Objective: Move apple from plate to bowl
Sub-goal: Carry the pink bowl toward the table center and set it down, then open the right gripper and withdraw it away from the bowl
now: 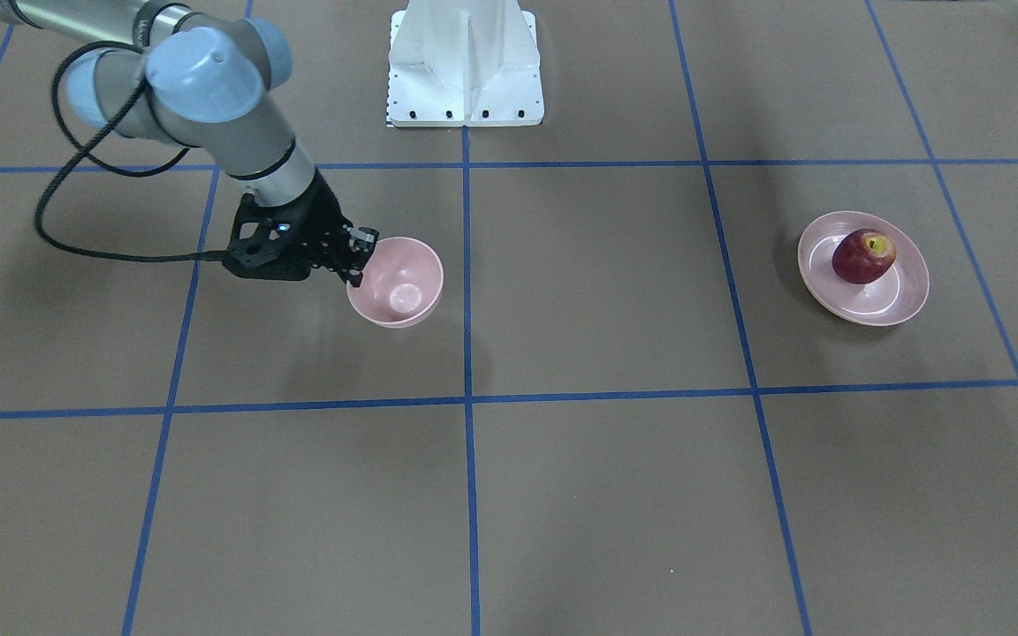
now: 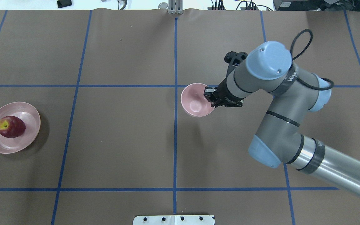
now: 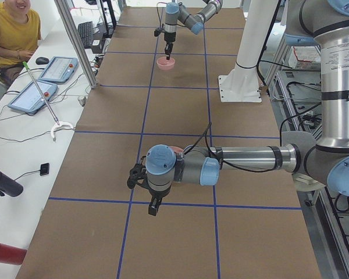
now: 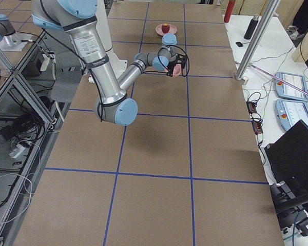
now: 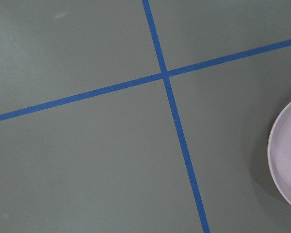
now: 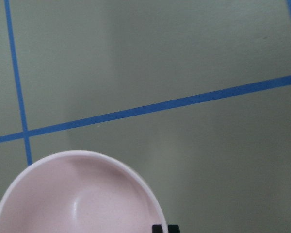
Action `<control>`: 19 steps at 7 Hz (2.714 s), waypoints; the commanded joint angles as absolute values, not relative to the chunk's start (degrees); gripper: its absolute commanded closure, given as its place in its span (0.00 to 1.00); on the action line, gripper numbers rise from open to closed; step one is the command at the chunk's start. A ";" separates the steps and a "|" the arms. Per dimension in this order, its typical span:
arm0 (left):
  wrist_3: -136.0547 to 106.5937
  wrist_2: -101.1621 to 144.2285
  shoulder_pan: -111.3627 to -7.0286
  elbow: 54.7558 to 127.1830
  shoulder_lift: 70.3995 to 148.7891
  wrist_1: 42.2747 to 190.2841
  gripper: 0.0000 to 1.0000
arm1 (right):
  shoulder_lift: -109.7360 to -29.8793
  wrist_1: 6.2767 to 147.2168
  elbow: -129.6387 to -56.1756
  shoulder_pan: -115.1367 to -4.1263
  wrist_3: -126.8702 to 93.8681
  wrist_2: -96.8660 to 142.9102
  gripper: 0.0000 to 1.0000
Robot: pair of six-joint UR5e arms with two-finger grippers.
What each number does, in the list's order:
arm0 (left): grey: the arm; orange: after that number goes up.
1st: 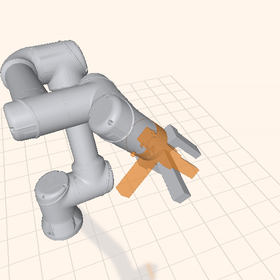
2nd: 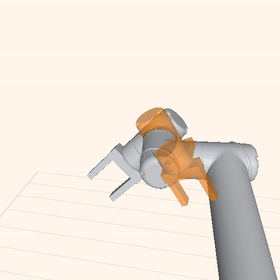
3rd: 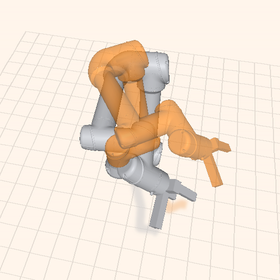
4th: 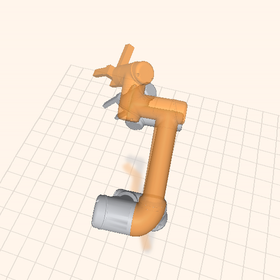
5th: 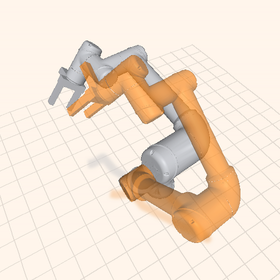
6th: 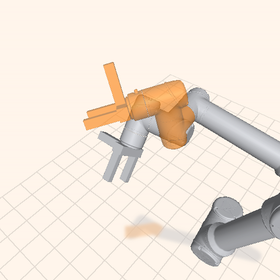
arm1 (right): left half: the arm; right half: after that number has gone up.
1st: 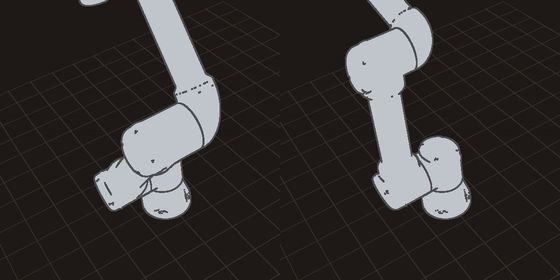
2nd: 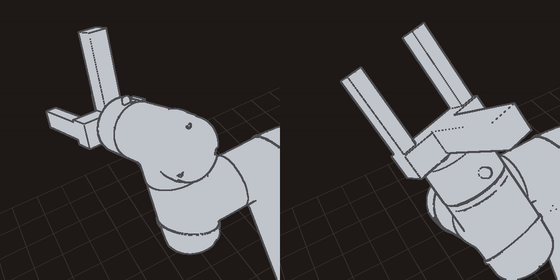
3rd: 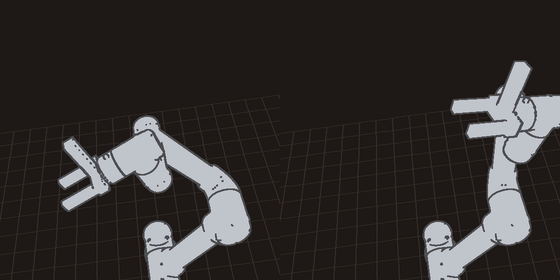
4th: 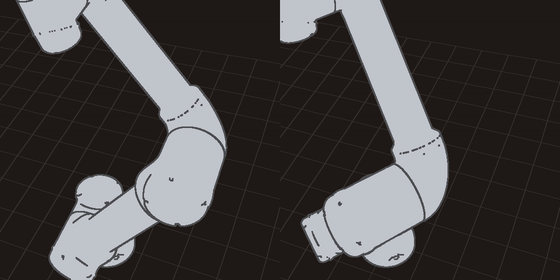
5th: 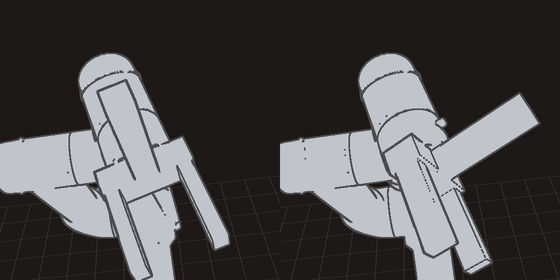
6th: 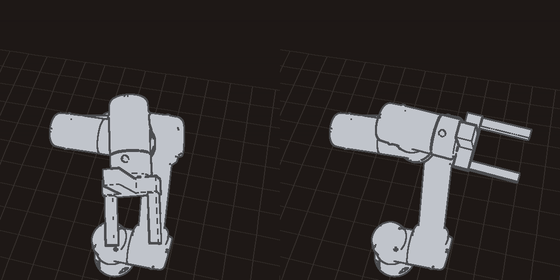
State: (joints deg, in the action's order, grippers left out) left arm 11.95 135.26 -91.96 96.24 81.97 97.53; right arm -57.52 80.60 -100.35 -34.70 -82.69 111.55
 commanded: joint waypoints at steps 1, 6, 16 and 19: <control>11.87 135.26 -91.93 96.24 81.91 97.56 0.02 | -50.30 83.67 -94.43 -29.11 -86.65 104.96 1.00; 11.87 135.26 -92.02 96.33 81.91 97.56 0.02 | -49.66 83.06 -90.88 -28.04 -85.25 103.36 1.00; 12.04 139.65 -92.02 97.38 84.64 101.22 0.02 | -58.95 93.13 -98.17 -55.15 -47.75 120.14 0.00; 5.24 139.57 -86.49 97.65 85.34 105.55 0.01 | -71.93 94.92 -99.57 -69.12 -18.38 128.64 0.00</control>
